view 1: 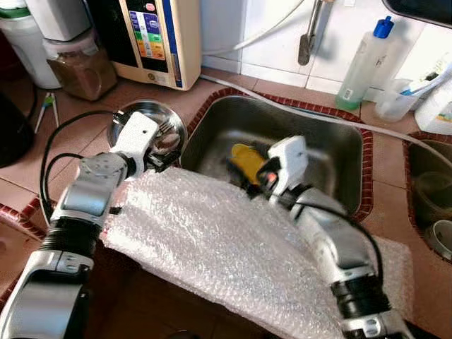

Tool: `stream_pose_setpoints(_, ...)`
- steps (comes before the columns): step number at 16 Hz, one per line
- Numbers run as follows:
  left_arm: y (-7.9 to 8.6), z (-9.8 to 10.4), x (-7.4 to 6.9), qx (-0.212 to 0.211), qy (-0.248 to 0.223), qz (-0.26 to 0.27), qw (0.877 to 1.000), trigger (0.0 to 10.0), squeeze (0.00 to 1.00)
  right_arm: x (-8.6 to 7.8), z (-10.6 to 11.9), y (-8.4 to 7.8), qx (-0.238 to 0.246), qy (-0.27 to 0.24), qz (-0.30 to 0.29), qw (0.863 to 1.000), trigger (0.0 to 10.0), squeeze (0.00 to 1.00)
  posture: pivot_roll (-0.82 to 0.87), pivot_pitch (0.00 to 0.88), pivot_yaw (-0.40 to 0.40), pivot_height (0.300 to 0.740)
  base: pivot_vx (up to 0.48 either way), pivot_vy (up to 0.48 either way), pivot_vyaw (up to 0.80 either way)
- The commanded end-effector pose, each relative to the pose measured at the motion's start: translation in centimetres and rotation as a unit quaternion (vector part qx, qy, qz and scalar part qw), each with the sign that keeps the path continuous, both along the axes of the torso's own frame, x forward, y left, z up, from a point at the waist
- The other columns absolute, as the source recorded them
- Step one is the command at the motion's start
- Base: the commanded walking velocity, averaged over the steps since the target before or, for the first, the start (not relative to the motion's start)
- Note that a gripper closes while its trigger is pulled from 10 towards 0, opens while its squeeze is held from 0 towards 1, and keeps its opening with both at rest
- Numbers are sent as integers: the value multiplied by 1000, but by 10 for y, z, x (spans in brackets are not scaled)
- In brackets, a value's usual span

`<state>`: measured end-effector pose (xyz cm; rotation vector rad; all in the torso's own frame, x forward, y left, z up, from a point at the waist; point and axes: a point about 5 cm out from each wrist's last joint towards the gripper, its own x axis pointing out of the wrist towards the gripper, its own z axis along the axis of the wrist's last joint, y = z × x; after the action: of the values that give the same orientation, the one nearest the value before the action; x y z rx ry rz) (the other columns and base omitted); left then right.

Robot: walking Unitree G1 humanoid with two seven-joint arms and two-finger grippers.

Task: Kitchen organization

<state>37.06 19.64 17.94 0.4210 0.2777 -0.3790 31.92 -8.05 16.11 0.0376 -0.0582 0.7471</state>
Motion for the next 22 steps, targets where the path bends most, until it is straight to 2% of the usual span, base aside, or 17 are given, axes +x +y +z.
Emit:
stream_pose_setpoints(1, 11, -12, -5, 13, 38, 10, 999, 10000, 0, -3, 5, 4, -3, -11, 10, 1000, 10000, 0, 7, 127, 65, 740, 0, 0, 0)
stream_pose_setpoints(5, 21, -5, -2, 18, 38, 30, 999, 10000, 0, -2, 3, 3, -11, -6, 4, 1000, 10000, 0, 9, 123, 67, 740, 0, 0, 0)
stream_pose_setpoints(8, 27, -1, 0, 6, 34, 49, 998, 10000, 0, 0, 3, 0, -15, -9, -4, 1000, 10000, 0, 9, 117, 69, 740, 0, 0, 0)
stream_pose_setpoints(14, 26, 11, 6, -107, -1, 102, 989, 10000, 0, 4, 6, -7, -25, -18, -20, 999, 10000, 0, -1, 109, 63, 740, 0, 0, 0)
stream_pose_setpoints(15, 25, 14, 7, -127, -6, 109, 986, 10000, 0, 5, 6, -8, -26, -19, -21, 999, 10000, 0, -1, 108, 62, 740, 0, 0, 0)
stream_pose_setpoints(16, 26, 19, 8, -167, -19, 133, 977, 10000, 0, 6, 7, -9, -29, -21, -23, 999, 10000, 0, -1, 102, 60, 740, 0, 0, 0)
stream_pose_setpoints(18, 30, 18, 7, -159, 4, 155, 975, 10000, 0, 7, 7, -8, -35, -25, -22, 999, 10000, 0, -2, 98, 60, 740, 0, 0, 0)
stream_pose_setpoints(22, 27, 16, 3, -169, 16, 150, 974, 10000, 0, 7, 6, -6, -42, -25, -18, 999, 10000, 0, 2, 94, 54, 740, 0, 0, 0)
